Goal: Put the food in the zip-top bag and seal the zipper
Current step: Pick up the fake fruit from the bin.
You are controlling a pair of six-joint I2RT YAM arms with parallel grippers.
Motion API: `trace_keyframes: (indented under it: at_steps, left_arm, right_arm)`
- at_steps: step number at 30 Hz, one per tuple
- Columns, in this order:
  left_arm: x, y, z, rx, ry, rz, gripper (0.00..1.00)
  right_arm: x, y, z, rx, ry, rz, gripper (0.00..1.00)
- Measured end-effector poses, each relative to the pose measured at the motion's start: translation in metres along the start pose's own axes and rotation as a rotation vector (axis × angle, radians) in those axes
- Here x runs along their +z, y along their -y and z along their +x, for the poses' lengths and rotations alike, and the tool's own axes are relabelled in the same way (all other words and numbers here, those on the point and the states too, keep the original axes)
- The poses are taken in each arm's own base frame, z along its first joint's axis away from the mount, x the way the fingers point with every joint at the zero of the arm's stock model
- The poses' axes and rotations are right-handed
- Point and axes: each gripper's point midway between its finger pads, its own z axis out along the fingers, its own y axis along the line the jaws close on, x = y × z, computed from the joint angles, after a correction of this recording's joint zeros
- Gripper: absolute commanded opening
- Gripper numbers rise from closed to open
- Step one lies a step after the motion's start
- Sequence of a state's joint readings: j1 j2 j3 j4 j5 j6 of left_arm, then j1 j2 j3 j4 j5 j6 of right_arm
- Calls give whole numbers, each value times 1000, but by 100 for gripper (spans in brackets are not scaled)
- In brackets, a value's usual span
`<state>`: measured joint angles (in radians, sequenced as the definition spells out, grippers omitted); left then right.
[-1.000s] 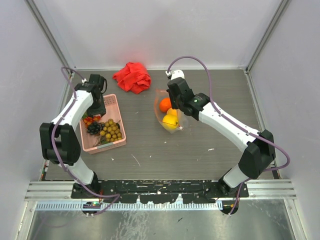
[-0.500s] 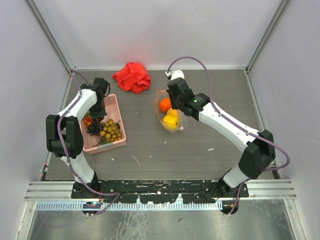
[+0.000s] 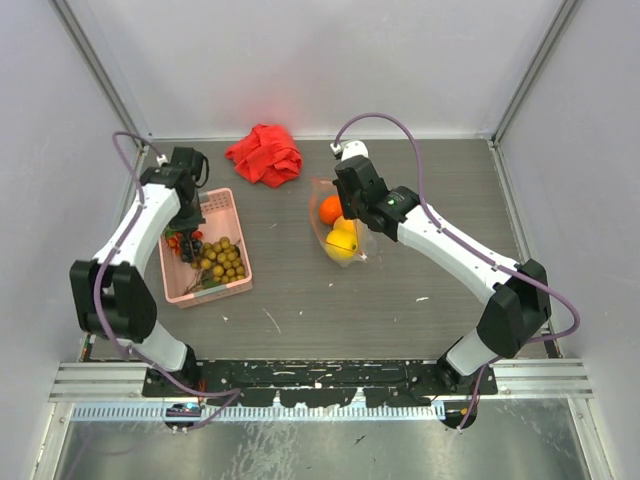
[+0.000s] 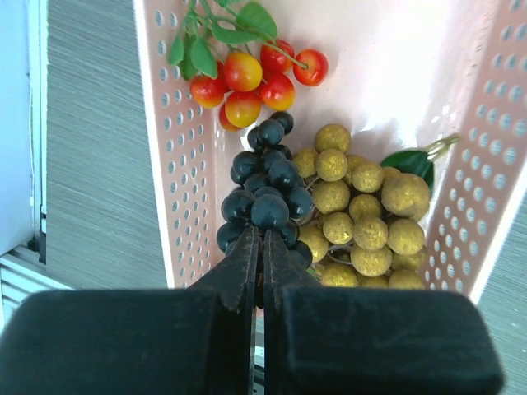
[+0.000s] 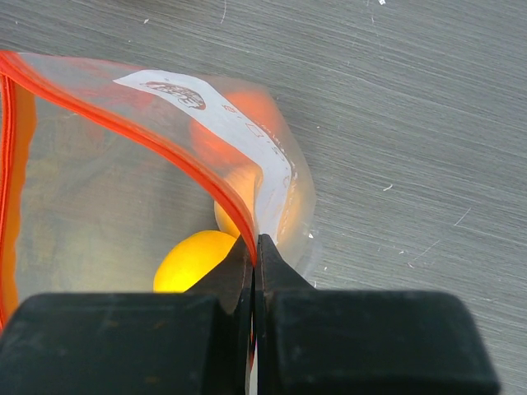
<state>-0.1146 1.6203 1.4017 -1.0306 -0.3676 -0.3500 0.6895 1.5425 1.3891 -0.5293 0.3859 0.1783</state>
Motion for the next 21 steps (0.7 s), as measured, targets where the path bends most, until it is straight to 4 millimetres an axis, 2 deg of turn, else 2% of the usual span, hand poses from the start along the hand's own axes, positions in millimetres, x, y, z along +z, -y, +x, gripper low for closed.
trace_keyframes:
  at_steps: [5, 11, 17, 21]
  left_arm:
    - [-37, -11, -12, -49, 118, 43, 0]
    - [-67, -17, -20, -86, 202, 94, 0]
    - [-106, -11, -32, -114, 295, 200, 0]
    - [-131, 0, -32, -124, 337, 294, 0]
  right_arm:
    - [0, -1, 0, 0, -2, -7, 0]
    - [0, -2, 0, 1, -2, -11, 0]
    - [0, -3, 0, 4, -3, -15, 0]
    - [0, -3, 0, 4, -3, -15, 0]
